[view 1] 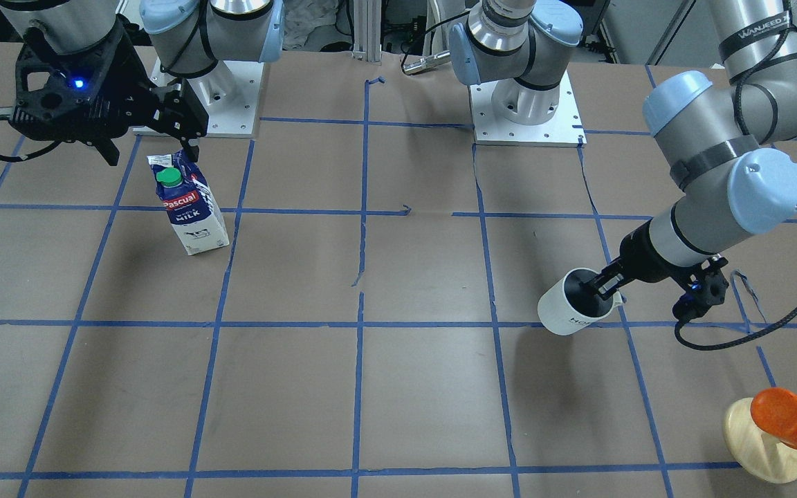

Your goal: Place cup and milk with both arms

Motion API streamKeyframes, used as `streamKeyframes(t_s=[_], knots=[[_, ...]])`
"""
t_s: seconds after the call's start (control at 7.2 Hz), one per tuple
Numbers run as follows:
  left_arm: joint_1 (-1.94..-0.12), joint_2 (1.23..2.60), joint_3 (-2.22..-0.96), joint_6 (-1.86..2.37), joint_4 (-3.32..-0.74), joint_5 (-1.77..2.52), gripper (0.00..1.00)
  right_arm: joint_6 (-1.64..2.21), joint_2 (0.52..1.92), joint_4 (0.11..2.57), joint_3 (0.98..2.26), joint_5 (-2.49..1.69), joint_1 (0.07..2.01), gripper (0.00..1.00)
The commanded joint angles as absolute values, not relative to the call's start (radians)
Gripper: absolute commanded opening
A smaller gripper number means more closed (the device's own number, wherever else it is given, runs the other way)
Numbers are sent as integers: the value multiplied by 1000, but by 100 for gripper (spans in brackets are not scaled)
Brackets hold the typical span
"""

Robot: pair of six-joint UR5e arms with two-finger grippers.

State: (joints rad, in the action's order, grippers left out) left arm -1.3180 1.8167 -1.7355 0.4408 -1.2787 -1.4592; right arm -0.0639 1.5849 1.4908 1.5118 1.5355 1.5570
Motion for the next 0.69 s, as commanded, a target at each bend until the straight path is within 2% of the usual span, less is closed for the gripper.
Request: streamKeyframes(t_s=[0.0, 0.56], knots=[[-1443, 1835, -1636, 560, -1270, -1454, 0, -64, 1585, 1491, 1512, 1537, 1557, 100], [-1644, 1940, -1519, 682, -1256, -1460, 0, -64, 1583, 1490, 1514, 1536, 1557, 100]])
